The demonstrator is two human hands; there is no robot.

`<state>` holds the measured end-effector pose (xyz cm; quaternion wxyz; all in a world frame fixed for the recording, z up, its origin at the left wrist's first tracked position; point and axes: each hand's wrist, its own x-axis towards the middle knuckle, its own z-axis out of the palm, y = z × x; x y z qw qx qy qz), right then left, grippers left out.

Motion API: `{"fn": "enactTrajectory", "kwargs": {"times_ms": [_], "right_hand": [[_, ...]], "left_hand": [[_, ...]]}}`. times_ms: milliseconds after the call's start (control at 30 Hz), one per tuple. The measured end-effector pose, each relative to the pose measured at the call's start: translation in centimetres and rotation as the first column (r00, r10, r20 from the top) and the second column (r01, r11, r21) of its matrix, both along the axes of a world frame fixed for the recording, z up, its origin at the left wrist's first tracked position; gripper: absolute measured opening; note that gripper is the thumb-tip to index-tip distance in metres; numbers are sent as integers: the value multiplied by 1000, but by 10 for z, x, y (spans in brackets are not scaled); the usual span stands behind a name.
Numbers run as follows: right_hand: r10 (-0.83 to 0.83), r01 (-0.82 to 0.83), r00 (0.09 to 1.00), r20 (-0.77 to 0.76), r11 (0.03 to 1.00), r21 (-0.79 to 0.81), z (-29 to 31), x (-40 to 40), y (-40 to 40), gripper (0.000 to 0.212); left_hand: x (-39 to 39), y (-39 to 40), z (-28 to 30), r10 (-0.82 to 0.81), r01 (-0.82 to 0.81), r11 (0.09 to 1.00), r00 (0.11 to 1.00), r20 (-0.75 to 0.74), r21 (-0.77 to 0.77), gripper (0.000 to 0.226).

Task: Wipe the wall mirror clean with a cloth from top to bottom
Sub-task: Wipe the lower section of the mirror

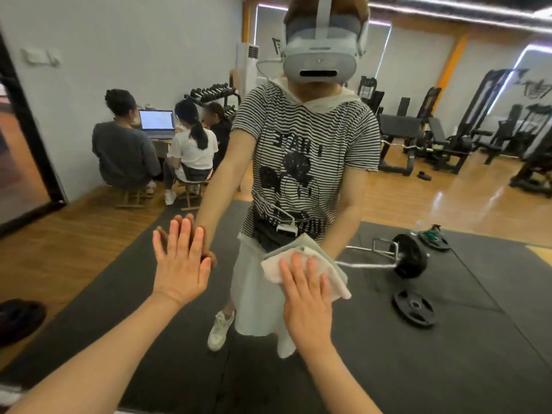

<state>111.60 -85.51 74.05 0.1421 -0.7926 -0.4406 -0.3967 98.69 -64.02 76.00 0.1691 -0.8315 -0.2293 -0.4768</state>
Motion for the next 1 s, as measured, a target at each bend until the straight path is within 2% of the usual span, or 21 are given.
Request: {"fn": "enactTrajectory", "kwargs": {"times_ms": [67, 167, 233, 333, 467, 567, 667, 733, 833, 933, 1000], "right_hand": [[14, -11, 996, 87, 999, -35, 2, 21, -18, 64], [-57, 48, 994, 94, 994, 94, 6, 41, -40, 56], [-103, 97, 994, 22, 976, 194, 10, 48, -52, 47], [-83, 100, 994, -71, 956, 274, 12, 44, -48, 44], [-50, 133, 977, -206, 903, 409, 9, 26, -14, 44], [-92, 189, 964, -248, 896, 401, 10, 5, 9, 55], [-25, 33, 998, -49, 987, 155, 0, -21, 25, 70], [30, -32, 996, 78, 999, 26, -6, -15, 19, 75], [47, -34, 960, 274, 998, -52, 6, 17, -8, 70], [55, -34, 922, 384, 998, -61, 23, 56, -41, 55], [43, -37, 908, 417, 999, -24, 25, 73, -60, 56]], "left_hand": [[-1, -1, 1, -5, 4, 1000, 1000, -11, -6, 66], [-3, -1, 0, -22, 22, 1000, 1000, -11, 4, 67], [-4, -1, -1, -32, 32, 999, 999, -6, 19, 67], [-4, -1, -1, -25, 25, 1000, 999, -20, 13, 69], [-2, -1, 0, -12, 12, 1000, 1000, -11, -2, 67], [-1, 0, -2, -26, 26, 1000, 1000, 1, 5, 67], [-1, 2, -3, -49, 49, 999, 999, -1, 10, 68], [-1, 2, -3, -43, 43, 999, 999, -4, 1, 68], [-1, 2, -2, -44, 44, 999, 999, 5, -8, 67], [-1, 3, -3, -50, 50, 999, 999, 15, 6, 65], [-1, 3, -4, -49, 49, 999, 999, 22, 20, 65]]}}
